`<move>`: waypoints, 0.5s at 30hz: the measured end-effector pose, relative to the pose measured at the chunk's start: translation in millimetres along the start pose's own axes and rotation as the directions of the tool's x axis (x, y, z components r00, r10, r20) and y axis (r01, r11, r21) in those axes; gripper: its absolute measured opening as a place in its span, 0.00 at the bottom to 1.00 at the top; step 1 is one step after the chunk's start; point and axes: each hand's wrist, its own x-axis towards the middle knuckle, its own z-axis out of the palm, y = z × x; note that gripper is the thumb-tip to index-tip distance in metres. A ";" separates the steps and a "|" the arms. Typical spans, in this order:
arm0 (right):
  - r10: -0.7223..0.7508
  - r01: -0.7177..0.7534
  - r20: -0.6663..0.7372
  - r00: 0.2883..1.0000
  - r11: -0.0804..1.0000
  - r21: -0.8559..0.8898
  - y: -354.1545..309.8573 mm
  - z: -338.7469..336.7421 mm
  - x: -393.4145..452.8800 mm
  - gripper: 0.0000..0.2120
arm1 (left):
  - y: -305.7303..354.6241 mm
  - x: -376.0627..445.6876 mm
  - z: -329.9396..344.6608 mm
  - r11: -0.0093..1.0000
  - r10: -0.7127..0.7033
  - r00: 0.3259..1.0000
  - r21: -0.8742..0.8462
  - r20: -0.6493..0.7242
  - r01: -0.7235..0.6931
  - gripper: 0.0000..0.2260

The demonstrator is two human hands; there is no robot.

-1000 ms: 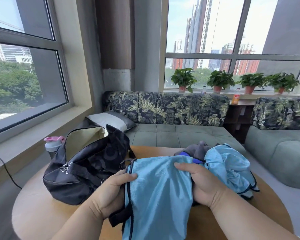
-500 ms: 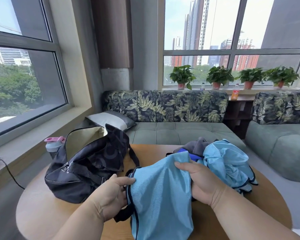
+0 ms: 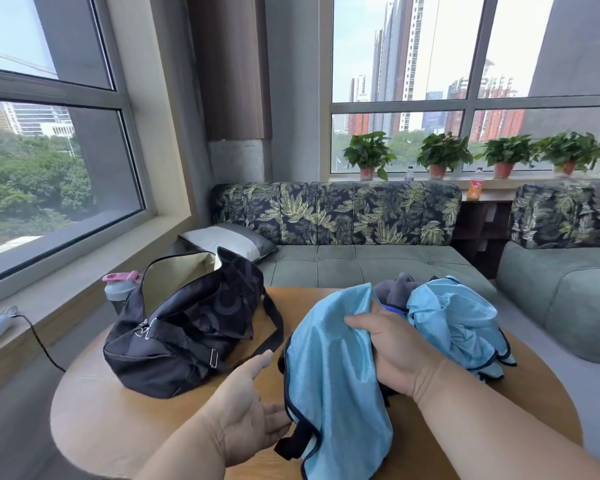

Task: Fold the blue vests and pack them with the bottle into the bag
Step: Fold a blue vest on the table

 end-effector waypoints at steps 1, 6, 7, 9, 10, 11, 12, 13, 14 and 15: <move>-0.012 0.012 0.001 1.000 1.000 -0.010 -2.3 3.2 0.7 0.17 | -1.3 1.7 -1.5 0.999 -0.005 1.000 0.039 -0.001 0.005 0.46; -0.022 0.023 0.012 1.000 0.997 -0.077 -13.0 15.9 -2.5 0.20 | 2.9 -9.9 9.1 0.995 0.036 0.980 0.087 0.198 -0.055 0.35; -0.019 0.020 0.012 1.000 0.996 -0.085 -13.7 17.4 -3.2 0.19 | 4.6 -12.0 11.5 0.993 0.062 0.970 0.083 0.233 -0.084 0.32; -0.022 0.022 0.010 1.000 0.996 -0.092 -15.0 19.2 -6.1 0.19 | 5.6 -21.1 15.3 0.991 0.105 0.952 0.045 0.288 -0.123 0.29; -0.023 0.023 0.007 1.000 0.996 -0.090 -15.3 19.6 -7.1 0.19 | 5.2 -22.3 15.9 0.989 0.135 0.944 0.013 0.302 -0.146 0.26; -0.023 0.023 0.002 1.000 0.996 -0.090 -15.3 18.9 -7.9 0.19 | 4.9 -21.8 16.4 0.986 0.164 0.940 -0.022 0.300 -0.165 0.24; -0.023 0.023 -0.002 1.000 0.996 -0.092 -15.5 17.8 -9.3 0.19 | 4.5 -20.6 15.9 0.982 0.187 0.936 -0.057 0.297 -0.178 0.22; -0.024 0.023 -0.007 1.000 0.995 -0.098 -15.9 16.2 -10.3 0.18 | 3.9 -19.2 16.2 0.977 0.214 0.933 -0.078 0.290 -0.200 0.20; -0.024 0.022 -0.014 1.000 0.994 -0.105 -16.9 14.3 -11.8 0.17 | 3.9 -15.5 14.7 0.971 0.241 0.930 -0.081 0.278 -0.227 0.19; -0.019 0.017 -0.024 1.000 0.993 -0.116 -17.7 12.1 -13.7 0.16 | 4.7 -15.8 14.8 0.965 0.263 0.930 -0.075 0.257 -0.252 0.18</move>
